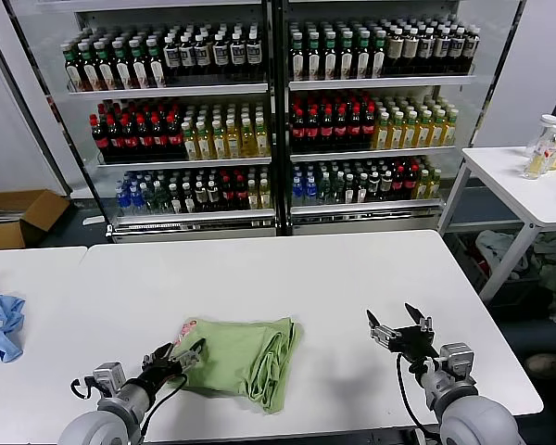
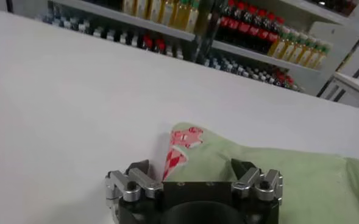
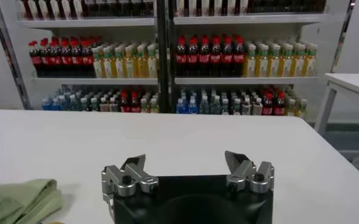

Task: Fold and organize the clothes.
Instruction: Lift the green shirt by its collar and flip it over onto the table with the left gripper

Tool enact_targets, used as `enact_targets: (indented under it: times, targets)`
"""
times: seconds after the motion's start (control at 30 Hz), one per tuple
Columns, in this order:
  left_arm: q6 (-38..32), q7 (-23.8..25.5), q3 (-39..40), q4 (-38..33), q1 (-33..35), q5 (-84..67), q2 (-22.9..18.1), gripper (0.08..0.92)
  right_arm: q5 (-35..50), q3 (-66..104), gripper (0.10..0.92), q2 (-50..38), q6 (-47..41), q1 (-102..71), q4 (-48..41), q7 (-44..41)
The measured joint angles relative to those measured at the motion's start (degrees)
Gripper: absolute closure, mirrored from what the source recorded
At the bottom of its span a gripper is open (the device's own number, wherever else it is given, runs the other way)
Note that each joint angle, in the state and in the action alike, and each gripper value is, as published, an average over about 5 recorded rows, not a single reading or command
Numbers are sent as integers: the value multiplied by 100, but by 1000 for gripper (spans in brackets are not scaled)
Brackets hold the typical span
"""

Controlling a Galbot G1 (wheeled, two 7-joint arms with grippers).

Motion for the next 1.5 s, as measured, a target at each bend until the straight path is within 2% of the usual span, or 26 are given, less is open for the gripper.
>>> enact_targets:
  times: [0.1,0.83,0.93,1.17,1.5]
  targets:
    - [40,-16,-24,71,-29,-139,7,237,4,2,203,-9,3,-6,13,-1]
    - [202,222,-321,281,-145,-1794,-218,862,40,28,203,-90,17,9,29,-8]
    - [187,201,-448,203,-106,-2028,-227,890,41,28,202,-66,28,30,23,-8]
    - [114,98,-1063,-60,-30,-2490,-55,891,61,7,203,-32,40,91,38,-7]
    - [-75,-134,-2688,-381,40,-2359,724,891,71,-67,203,0,48,187,-5,-6]
